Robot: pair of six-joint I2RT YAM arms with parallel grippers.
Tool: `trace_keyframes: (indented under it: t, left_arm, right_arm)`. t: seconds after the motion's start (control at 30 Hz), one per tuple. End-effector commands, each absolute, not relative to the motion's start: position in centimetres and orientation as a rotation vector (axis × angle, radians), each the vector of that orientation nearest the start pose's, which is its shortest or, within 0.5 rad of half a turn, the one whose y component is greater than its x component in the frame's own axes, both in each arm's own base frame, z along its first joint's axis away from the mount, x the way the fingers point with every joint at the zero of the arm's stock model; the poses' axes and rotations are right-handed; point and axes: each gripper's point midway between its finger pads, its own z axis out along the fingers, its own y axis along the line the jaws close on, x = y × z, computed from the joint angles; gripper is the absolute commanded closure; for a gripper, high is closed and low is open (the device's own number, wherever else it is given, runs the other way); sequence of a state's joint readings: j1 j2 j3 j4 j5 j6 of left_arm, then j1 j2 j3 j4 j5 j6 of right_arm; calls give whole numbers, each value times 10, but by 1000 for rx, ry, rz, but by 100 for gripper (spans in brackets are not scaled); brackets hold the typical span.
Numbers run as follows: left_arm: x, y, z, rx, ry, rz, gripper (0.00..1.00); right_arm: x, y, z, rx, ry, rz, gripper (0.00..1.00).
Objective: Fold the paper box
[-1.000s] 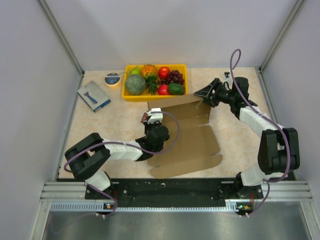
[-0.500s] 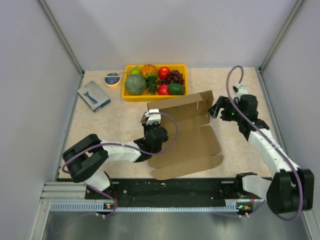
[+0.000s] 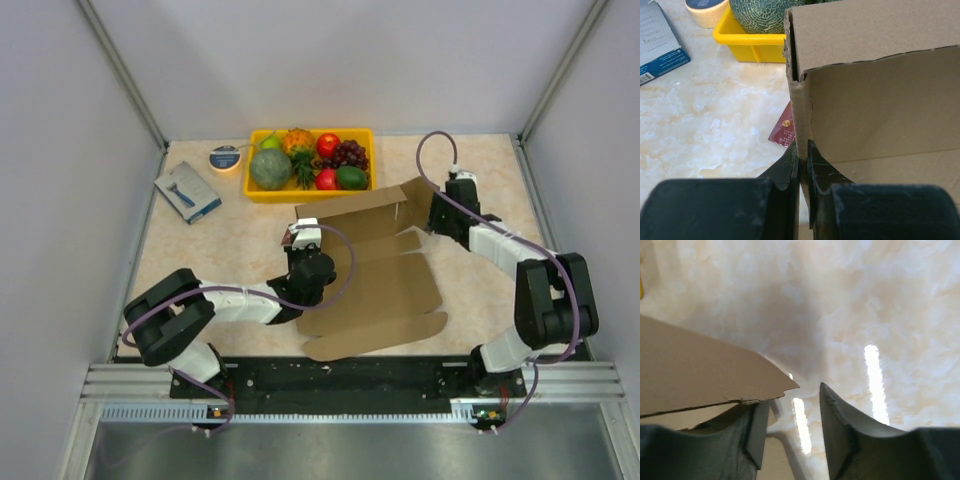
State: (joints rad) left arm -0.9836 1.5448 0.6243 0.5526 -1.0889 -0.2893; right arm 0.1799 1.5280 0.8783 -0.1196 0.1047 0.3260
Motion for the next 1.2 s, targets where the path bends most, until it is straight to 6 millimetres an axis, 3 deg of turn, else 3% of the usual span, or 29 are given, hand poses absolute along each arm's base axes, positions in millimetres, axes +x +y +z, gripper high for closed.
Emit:
trace_keyframes:
  t: [0.0,0.1,0.2,0.27,0.3,0.33,0.43,0.53,0.57,0.6,0.63,0.77,0.93,1.17]
  left_arm:
    - [316,-207,125,-84,1731,120,100]
    - [315,-203,126,-83,1728,127,100]
    - [314,-202,127,-76,1726,134,100]
    - [314,-202,127,-76,1727,132,100]
    - [314,-202,127,-76,1728,130,100]
    - [314,-203,127,-78,1727,126,100]
    - [315,-204,125,-74,1733,127,100]
    - [314,-205,125,-75,1734,123,100]
    - [314,-205,124,-72,1737,124,100]
    - [314,-204,124,-77,1736,124,100]
    - [314,-204,124,-73,1737,125,100]
    - [313,-202,126,-77,1734,125,100]
    - [313,-204,125,-72,1736,119,100]
    - [315,-206,124,-68,1737,122,100]
  right_arm:
    - [418,42,97,344,2200,-6,63]
    - [425,41,92,332,2216,5,71]
    - [424,47,88,357,2271,83,69]
    - [414,65,80,392,2345,264,63]
    - [411,66,79,424,2357,328,49]
    - [398,81,72,415,2397,462,43]
    - [380,105,74,388,2396,695,36]
    - [375,120,73,356,2376,827,44]
    - [376,122,71,358,2371,845,50]
    - [381,124,72,349,2348,867,65]
    - [379,129,70,342,2353,905,68]
    - [386,122,64,348,2338,839,65]
    - [384,105,52,339,2387,685,53]
    - [384,111,41,303,2413,692,47]
